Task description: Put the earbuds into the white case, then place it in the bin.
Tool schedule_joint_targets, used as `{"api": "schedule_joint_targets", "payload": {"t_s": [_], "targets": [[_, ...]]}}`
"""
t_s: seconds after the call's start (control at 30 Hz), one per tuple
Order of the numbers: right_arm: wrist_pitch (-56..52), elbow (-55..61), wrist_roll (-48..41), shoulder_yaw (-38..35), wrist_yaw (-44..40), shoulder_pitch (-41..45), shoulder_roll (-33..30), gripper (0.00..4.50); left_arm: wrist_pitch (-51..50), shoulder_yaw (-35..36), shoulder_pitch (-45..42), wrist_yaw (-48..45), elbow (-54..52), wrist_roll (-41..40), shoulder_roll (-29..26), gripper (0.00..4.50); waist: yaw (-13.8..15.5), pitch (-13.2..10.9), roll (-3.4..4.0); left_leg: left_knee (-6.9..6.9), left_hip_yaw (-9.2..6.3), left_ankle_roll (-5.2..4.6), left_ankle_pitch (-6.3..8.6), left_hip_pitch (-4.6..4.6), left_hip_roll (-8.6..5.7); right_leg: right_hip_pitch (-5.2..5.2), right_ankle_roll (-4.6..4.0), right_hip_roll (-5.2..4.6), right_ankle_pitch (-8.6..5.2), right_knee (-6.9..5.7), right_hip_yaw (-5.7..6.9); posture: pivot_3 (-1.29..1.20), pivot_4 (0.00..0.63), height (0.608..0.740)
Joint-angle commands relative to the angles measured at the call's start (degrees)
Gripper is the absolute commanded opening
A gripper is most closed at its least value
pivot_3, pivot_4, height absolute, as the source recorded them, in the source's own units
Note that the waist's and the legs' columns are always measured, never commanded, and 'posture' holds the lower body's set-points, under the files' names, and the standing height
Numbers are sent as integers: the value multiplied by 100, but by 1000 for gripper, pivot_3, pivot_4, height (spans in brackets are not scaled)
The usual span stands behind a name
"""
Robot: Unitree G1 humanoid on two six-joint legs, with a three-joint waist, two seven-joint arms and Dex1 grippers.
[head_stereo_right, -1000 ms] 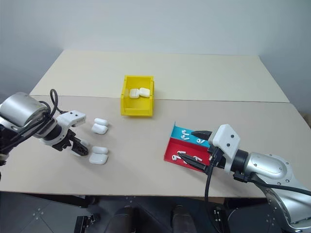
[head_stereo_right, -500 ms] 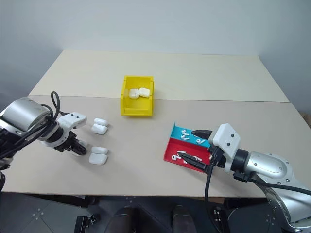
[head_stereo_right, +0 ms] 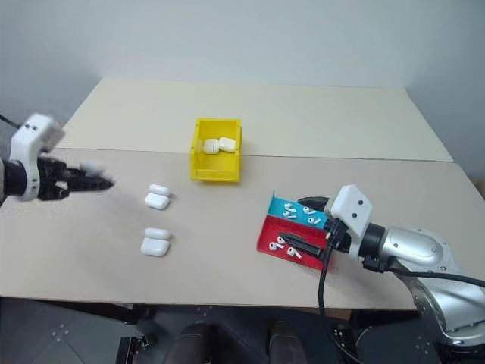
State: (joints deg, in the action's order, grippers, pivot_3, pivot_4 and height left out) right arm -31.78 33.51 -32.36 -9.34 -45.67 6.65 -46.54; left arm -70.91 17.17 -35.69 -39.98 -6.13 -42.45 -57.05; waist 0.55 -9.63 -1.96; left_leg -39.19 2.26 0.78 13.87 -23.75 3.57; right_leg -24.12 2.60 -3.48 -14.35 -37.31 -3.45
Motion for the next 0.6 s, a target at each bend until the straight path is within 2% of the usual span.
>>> {"api": "schedule_joint_targets", "payload": {"t_s": [0.03, 0.1, 0.2, 0.4, 0.6], "targets": [[153, -26, 17, -111, -136, 183, -116, 4500, 981, 843, 169, 159, -596, -365, 875, 2789, 9, 1, 0, 0, 0, 0, 0, -1, 0, 0, 0, 0, 1, 1, -1, 0, 150, 740], [156, -95, 38, -180, -201, 291, -203, 4500, 1232, 933, 83, -258, -514, -886, 1512, 2789, 18, 1, -2, -5, 0, 0, 0, -5, -1, -1, 3, -2, 2, 1, -1, 0, 150, 740], [154, -149, 32, -253, -282, 422, -320, 4500, 1770, 519, -74, -817, -438, -958, 2012, 2789, 9, 1, -3, -9, 0, 0, 0, -4, -2, 0, 3, -2, 4, -2, -2, 0, 150, 740], [145, -247, 52, -285, -374, 607, -469, 4500, 2959, -478, -411, -2053, -183, -634, 2608, 2789, 1, 2, -1, -9, 0, 0, 0, 1, -4, 4, 2, 0, 5, -2, -6, 0, 150, 740], [97, -220, 161, -205, -647, 534, -800, 4500, 3815, -1273, -815, -3667, 226, -375, 2712, 2789, -21, 2, -1, -9, 0, -1, 0, -1, -6, 2, 4, 2, 5, 1, -9, 0, 150, 740]]}}
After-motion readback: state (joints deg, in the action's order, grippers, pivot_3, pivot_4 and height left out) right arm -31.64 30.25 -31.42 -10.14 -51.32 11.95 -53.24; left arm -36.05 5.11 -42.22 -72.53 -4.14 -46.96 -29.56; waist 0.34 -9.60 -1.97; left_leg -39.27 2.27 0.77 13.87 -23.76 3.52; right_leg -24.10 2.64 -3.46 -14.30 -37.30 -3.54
